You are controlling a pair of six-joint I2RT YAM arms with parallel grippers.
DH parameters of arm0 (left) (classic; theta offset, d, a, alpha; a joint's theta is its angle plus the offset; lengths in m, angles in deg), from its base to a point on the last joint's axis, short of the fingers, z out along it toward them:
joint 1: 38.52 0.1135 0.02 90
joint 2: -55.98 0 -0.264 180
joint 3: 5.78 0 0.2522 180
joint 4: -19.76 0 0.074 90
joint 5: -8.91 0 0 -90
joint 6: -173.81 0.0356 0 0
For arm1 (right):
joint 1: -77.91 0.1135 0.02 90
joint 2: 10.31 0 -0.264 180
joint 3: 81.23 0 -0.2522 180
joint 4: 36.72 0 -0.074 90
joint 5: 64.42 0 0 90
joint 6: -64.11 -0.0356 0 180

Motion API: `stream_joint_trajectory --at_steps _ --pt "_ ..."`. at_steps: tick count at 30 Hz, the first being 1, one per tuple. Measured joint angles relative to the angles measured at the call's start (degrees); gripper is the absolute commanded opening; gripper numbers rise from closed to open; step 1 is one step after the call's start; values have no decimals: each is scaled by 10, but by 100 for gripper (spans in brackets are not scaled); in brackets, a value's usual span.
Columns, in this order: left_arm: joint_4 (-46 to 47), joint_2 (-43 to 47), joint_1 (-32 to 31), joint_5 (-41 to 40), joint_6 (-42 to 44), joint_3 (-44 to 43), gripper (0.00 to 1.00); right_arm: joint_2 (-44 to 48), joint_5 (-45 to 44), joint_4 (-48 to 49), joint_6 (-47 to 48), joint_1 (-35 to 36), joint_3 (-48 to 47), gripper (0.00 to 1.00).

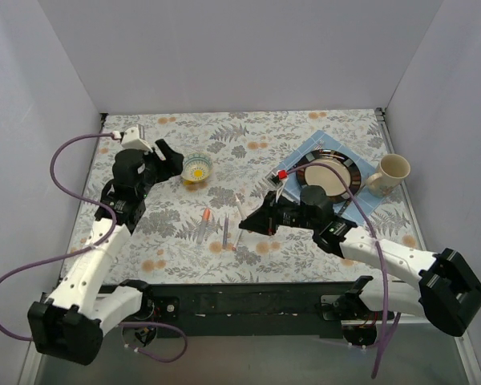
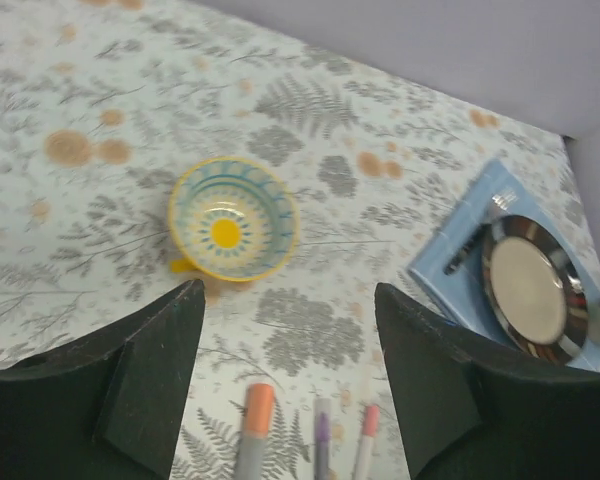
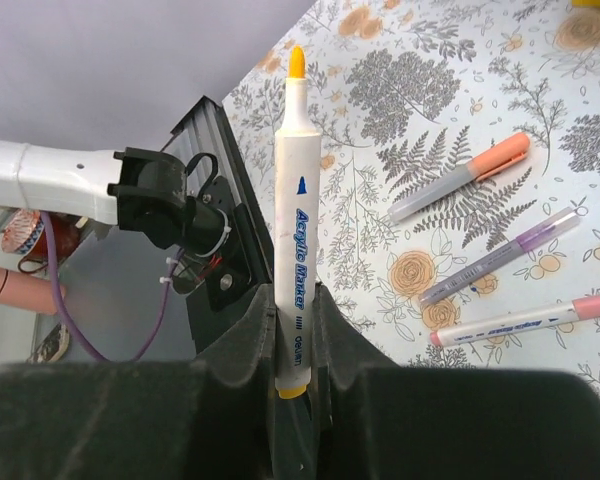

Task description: Insert the pens into the pen caps

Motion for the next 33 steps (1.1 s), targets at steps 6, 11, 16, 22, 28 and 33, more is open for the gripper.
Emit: stream_joint_trajectory --at_steps 6,11,16,22,28,33 --pt "43 -95 192 116 -68 81 14 64 -9 -33 24 -5 0 1" --pt "137 -197 250 215 -143 102 0 104 -10 -53 38 -9 0 1" --pt "202 -308 270 249 -180 95 0 126 -11 -72 44 -13 0 1" --pt "251 -405 278 268 -200 76 0 142 -11 -84 52 -13 0 1" --pt "320 -482 282 299 -224 71 0 146 -11 -84 54 -13 0 1" --pt "363 -545 282 325 -237 61 0 146 -11 -84 54 -13 0 1"
